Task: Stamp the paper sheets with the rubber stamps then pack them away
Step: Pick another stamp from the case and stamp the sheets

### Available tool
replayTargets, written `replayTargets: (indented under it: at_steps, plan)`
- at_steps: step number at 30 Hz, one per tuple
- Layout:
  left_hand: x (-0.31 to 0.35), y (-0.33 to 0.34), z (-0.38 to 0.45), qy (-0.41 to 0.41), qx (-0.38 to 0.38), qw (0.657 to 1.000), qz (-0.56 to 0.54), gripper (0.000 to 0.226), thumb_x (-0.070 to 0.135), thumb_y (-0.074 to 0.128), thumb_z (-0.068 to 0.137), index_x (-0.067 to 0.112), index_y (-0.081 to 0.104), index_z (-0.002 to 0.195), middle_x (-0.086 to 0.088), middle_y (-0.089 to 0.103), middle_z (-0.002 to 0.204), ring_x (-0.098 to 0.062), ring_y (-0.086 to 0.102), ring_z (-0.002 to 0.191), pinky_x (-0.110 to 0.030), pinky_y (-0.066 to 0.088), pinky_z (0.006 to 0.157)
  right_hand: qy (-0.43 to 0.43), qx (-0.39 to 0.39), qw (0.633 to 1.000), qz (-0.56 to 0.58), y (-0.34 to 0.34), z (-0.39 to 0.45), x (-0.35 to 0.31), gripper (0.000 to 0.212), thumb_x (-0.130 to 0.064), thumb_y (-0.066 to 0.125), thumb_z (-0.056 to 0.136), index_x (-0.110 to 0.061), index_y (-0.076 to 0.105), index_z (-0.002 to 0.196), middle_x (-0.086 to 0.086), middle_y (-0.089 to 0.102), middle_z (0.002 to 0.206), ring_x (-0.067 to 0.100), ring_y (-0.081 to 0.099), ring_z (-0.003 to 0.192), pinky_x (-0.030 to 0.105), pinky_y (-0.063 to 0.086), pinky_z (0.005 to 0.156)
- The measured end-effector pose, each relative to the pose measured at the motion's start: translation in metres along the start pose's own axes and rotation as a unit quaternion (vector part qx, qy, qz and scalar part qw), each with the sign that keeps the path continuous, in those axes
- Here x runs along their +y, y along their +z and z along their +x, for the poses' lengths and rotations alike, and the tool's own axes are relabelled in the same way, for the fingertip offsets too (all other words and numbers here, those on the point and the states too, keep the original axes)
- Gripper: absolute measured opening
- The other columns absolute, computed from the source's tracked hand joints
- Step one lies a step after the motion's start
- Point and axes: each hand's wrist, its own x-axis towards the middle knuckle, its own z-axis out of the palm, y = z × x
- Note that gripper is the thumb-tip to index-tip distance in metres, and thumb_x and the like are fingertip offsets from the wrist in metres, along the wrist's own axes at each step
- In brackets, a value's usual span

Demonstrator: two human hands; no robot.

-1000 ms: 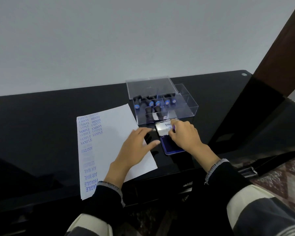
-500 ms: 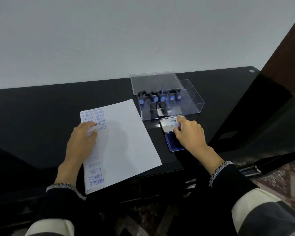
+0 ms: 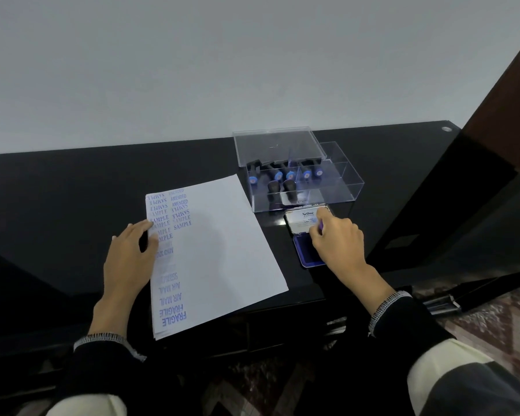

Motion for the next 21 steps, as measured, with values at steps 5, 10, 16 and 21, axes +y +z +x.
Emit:
replayTargets:
  at_steps: [5,10,16,21]
  plan:
    - [-0.001,0.001,-0.001,0.003,0.012,1.0,-0.003,0.036,0.027,0.046,0.1,0.013,0.054,0.132,-0.002,0.052,0.139,-0.021,0.034,0.139,-0.045,0.015,0.117,0.01,-0.004,1.0,0.006,-0.004,0.003,-0.001,0.016,-0.02,0.049,0.09,-0.017,0.037,0.079,0.006,0.051,0.069,0.029,0.044,0.065,0.032,0.034,0.06]
    - [-0.002,0.001,-0.001,0.012,0.014,1.0,-0.003,0.035,0.026,0.047,0.1,0.012,0.055,0.131,-0.003,0.053,0.139,-0.022,0.035,0.139,-0.044,0.015,0.117,0.007,-0.029,1.0,0.002,-0.007,0.011,-0.003,0.015,-0.019,0.05,0.088,-0.016,0.041,0.077,0.007,0.055,0.075,0.031,0.051,0.072,0.033,0.038,0.063]
    - [-0.004,0.007,0.003,0.029,0.032,0.999,0.018,0.031,0.025,0.046,0.099,0.012,0.059,0.124,-0.003,0.06,0.127,-0.025,0.049,0.126,-0.05,0.029,0.113,0.005,-0.047,0.999,-0.009,-0.013,0.017,-0.003,0.012,-0.02,0.05,0.087,-0.016,0.044,0.077,0.007,0.057,0.078,0.029,0.051,0.073,0.033,0.038,0.063]
    - [-0.007,0.009,0.005,0.031,0.033,0.999,0.026,0.033,0.025,0.046,0.098,0.011,0.061,0.123,-0.003,0.062,0.125,-0.024,0.052,0.124,-0.051,0.035,0.109,0.004,-0.017,0.999,0.041,-0.02,0.013,-0.021,0.018,-0.023,0.052,0.089,-0.015,0.043,0.075,0.001,0.05,0.067,0.027,0.053,0.067,0.032,0.038,0.059]
